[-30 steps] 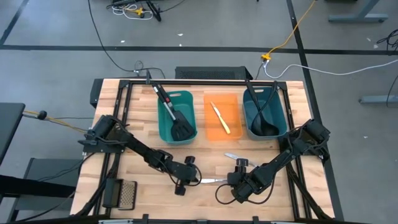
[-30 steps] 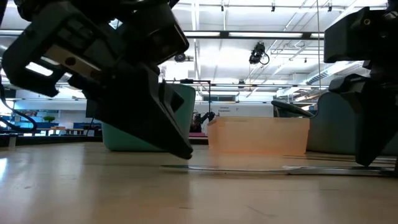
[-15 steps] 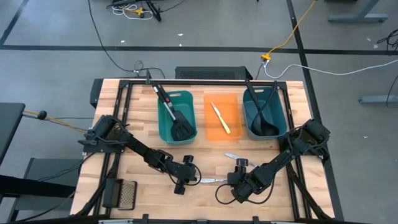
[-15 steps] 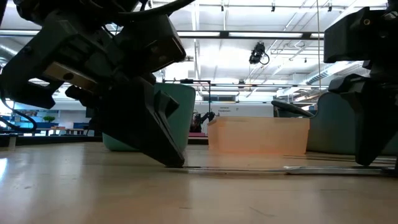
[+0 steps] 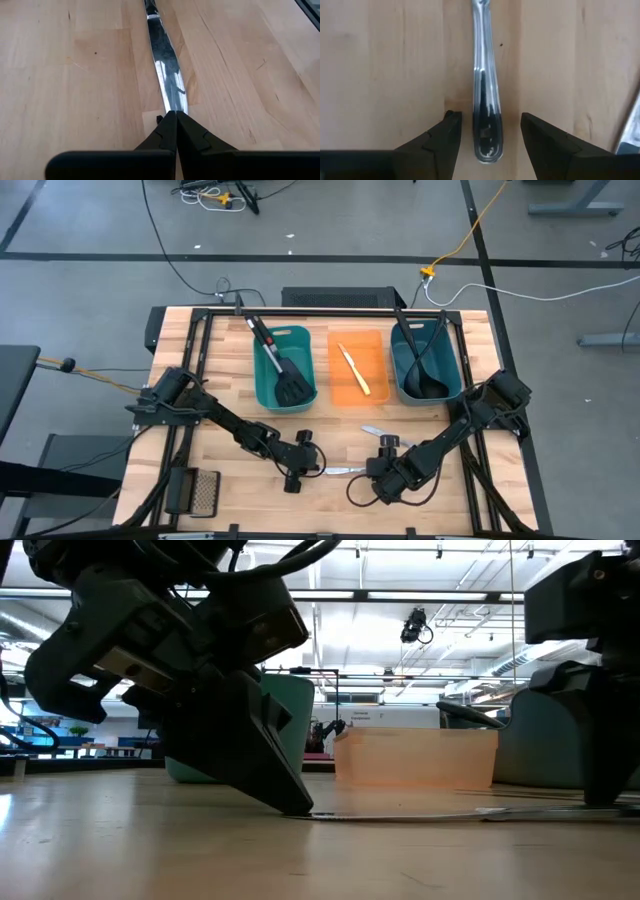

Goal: Pick & Place Kitchen Items
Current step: Put the bottom silver knife into the orange bin

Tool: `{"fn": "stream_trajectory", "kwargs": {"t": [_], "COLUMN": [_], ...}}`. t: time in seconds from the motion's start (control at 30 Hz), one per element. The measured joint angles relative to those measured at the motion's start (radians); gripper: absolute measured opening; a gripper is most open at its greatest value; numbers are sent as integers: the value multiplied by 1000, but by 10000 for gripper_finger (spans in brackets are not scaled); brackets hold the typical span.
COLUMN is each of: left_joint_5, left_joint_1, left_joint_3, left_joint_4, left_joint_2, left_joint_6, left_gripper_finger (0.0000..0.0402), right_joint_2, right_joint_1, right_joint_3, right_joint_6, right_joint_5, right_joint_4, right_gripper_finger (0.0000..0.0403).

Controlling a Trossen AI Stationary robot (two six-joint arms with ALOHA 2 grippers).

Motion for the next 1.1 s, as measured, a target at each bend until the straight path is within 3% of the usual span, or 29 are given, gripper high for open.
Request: {"fn": "stream_trajectory", "kwargs": {"t": [0.57,1.1], "left_joint_5": [3,4], "left_joint_1": [1,1], "left_joint_3": [-3,-5], "left_joint_4": [2,3], "left_joint_2": [5,5], "left_joint_6": [6,18], "left_gripper_finger": [5,5], "right_joint_2": [-6,-14], "right_joint_1": [-86,-110], "right_joint_3": [4,-59], "right_joint_6": [-101,-134], "right_joint_5": [-130,-184], "right_joint_4": [-53,19], "right_gripper_finger": [211,127]}}
